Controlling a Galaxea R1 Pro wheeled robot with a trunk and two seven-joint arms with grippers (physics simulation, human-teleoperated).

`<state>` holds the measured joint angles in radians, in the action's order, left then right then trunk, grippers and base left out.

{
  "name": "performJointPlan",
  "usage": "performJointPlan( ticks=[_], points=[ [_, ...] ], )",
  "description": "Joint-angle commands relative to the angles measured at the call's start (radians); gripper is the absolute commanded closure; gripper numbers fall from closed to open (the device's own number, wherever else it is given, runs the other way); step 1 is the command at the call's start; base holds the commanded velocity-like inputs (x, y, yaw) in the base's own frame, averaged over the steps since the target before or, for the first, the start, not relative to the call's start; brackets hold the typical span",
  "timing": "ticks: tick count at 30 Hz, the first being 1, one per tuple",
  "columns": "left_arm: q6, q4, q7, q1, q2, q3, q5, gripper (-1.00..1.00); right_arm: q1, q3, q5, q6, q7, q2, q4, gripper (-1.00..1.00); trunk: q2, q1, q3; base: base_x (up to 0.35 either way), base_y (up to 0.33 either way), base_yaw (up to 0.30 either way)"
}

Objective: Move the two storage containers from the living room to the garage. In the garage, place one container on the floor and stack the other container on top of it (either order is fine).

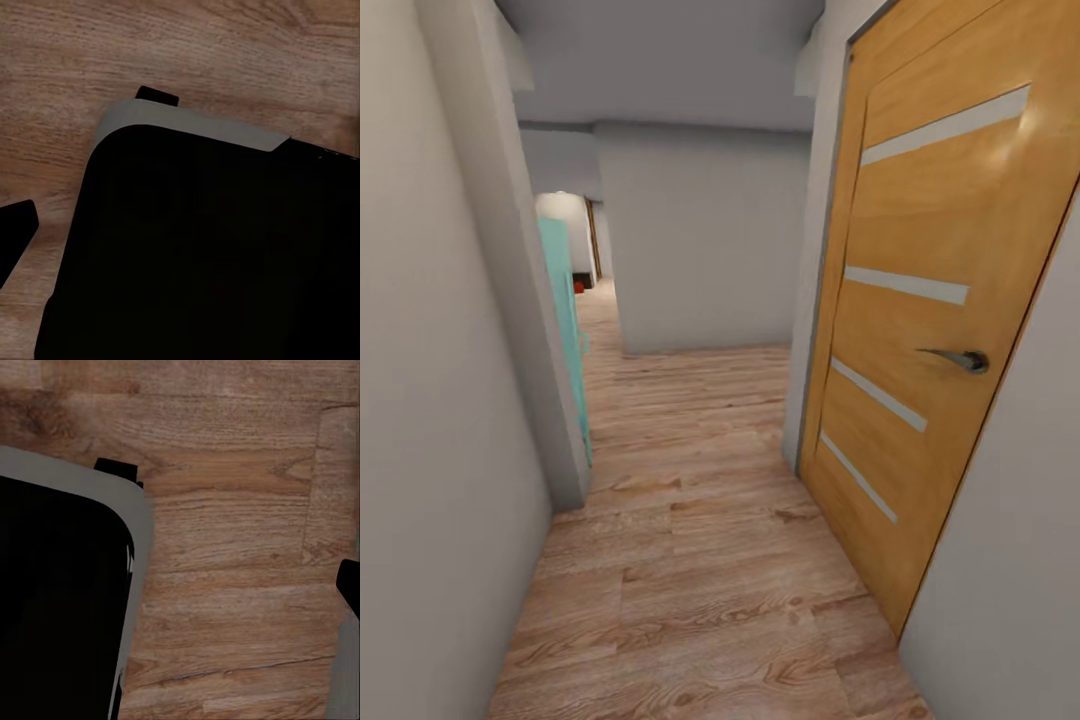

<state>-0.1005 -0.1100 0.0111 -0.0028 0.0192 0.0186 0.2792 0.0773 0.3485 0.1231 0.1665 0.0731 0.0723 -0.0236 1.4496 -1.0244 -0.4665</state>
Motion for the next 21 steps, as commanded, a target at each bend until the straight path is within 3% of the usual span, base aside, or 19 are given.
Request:
performJointPlan(
  ticks=[1,11,21],
  points=[
    [-0.002,0.000,0.001,0.000,0.000,0.001,0.003,-1.00,0.001,0.009,0.010,0.006,0.001,0.000,-0.003,-1.00,0.000,-0.001,-0.001,0.324,0.000,0.269],
    [-0.002,0.021,0.001,0.000,0.000,-0.001,0.002,-1.00,0.001,0.008,0.012,0.008,0.001,0.000,-0.003,-1.00,0.000,-0.001,-0.005,0.324,0.000,0.265],
    [-0.002,0.022,0.001,0.000,0.001,-0.001,0.002,-1.00,0.001,0.003,0.015,0.009,0.002,0.000,-0.003,-1.00,0.000,-0.001,-0.005,0.324,0.000,0.037]
  ],
)
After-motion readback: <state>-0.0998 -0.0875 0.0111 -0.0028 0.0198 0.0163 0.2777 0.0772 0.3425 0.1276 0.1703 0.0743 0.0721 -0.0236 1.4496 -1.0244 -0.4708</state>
